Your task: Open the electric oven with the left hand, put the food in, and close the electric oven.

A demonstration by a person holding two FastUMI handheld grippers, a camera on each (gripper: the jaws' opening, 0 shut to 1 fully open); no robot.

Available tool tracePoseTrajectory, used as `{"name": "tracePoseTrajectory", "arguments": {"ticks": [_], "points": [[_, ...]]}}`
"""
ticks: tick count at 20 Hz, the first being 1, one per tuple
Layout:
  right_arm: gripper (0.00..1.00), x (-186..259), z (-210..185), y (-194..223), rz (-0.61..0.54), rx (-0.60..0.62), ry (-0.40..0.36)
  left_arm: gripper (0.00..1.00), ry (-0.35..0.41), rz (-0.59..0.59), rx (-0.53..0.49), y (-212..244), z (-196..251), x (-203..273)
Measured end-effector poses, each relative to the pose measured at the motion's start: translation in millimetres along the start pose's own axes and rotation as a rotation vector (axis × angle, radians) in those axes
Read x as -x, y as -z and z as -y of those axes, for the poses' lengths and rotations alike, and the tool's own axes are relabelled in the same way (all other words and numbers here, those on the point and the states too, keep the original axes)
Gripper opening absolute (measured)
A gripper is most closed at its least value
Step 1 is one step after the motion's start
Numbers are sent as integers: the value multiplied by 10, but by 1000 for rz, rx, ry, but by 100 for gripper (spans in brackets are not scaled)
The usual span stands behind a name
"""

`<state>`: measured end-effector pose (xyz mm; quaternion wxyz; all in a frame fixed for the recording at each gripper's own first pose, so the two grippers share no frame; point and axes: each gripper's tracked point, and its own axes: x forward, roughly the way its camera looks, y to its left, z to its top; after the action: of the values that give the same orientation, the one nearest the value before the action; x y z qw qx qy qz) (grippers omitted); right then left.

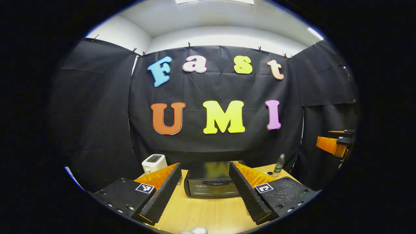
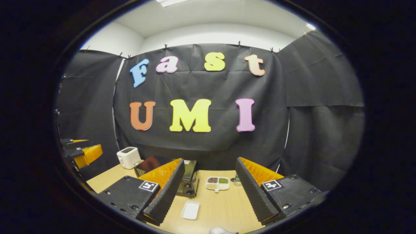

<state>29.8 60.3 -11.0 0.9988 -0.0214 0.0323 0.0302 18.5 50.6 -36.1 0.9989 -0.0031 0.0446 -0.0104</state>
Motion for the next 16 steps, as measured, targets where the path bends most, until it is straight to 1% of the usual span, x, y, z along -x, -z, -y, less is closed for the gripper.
{"name": "tracePoseTrajectory", "arguments": {"ticks": [2, 3, 4, 5, 7, 8, 15, 16], "points": [[97, 29, 21, -1, 0, -7, 6, 89, 6, 17, 4, -61, -4, 15], [97, 34, 34, 5, -4, -9, 11, 96, 5, 21, 4, -75, -20, 11], [96, 40, 31, 26, -8, -10, 13, 96, 5, 23, 2, -83, -24, 16], [96, 56, 31, 20, -8, -14, 16, 88, 3, 27, -1, -95, -37, 27], [97, 65, 47, -11, -3, -15, 23, 89, 10, 35, 4, -140, -23, 32], [96, 73, 62, -13, 1, -14, 32, 96, 12, 36, 5, -144, -25, 38], [97, 55, -8, -89, 20, -18, 43, 96, 40, 45, 5, -188, 21, 58], [100, 61, -27, -81, 19, -20, 42, 96, 41, 46, 9, -196, 20, 54]]}}
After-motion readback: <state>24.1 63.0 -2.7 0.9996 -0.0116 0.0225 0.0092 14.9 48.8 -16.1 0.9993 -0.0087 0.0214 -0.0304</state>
